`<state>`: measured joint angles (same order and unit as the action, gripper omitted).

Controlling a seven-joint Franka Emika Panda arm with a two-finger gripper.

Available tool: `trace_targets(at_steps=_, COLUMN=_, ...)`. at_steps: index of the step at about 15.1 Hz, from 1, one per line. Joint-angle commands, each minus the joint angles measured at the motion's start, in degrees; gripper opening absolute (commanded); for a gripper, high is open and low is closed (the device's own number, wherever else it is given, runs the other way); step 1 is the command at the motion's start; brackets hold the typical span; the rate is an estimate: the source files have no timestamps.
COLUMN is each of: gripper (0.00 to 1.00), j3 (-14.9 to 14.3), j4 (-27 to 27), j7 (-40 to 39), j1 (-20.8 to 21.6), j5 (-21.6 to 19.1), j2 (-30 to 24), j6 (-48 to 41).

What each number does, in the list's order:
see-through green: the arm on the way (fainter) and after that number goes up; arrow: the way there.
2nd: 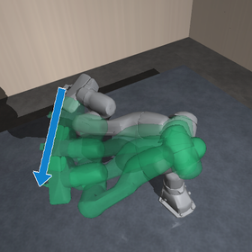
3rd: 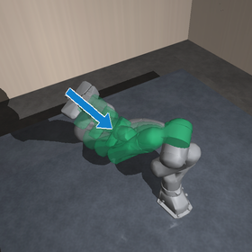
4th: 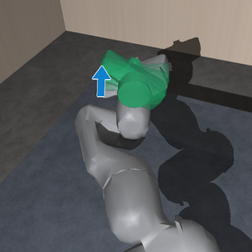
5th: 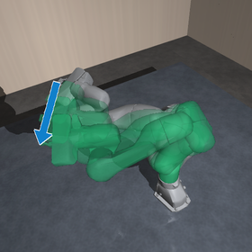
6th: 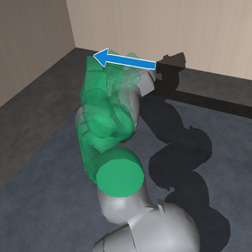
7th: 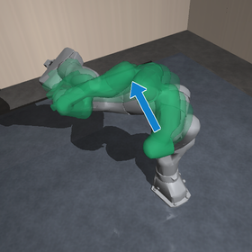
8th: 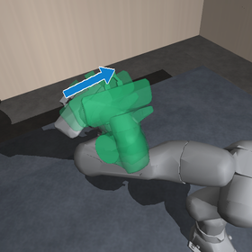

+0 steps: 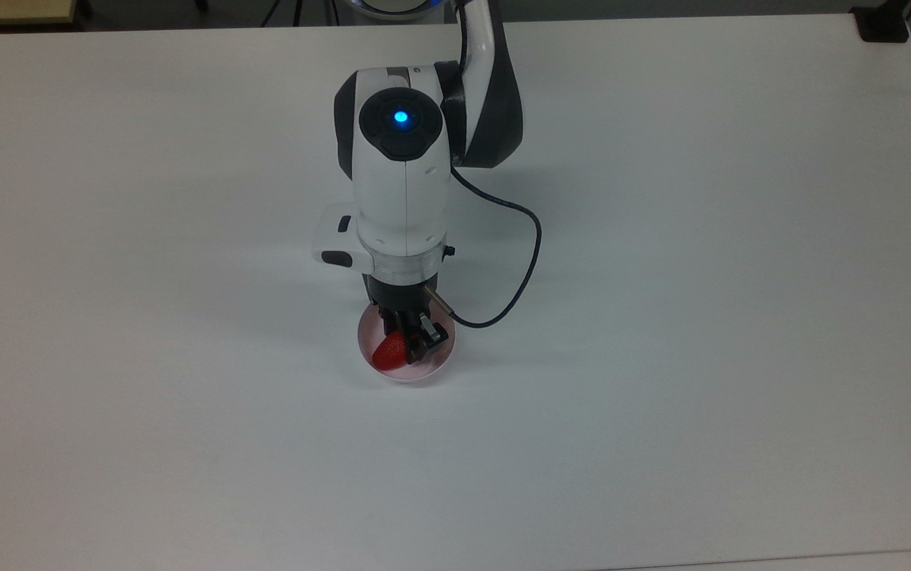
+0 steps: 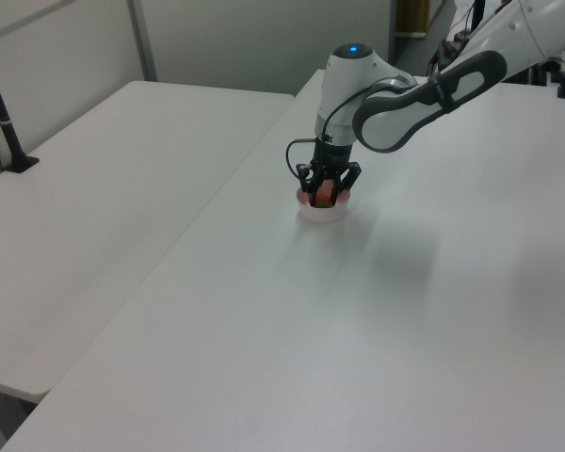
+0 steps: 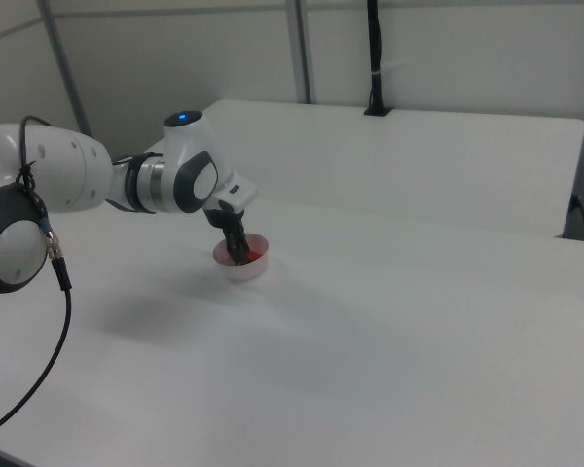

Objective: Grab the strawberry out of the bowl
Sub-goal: 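Lift the strawberry out of the bowl and carry it beside the bowl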

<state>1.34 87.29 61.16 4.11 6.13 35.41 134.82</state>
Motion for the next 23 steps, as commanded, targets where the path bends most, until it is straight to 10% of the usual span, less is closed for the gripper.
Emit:
trace_targets(at_steps=1, gripper=0.4, j3=-0.2, j4=-0.46, j7=0.71, j1=0.29, j5=1.52, j2=-0.77, j6=0.44)
trace_targets(at_steps=11, gripper=0.4, j3=0.24, j4=-0.55, j7=-9.64, j1=0.2, j5=0.73, j2=-6.83, j6=-9.66)
trace_targets(at_steps=23, gripper=0.4, j3=-0.29, j4=1.82, j7=-50.25, j1=-12.01, j5=1.43, j2=-7.02, j6=-11.62)
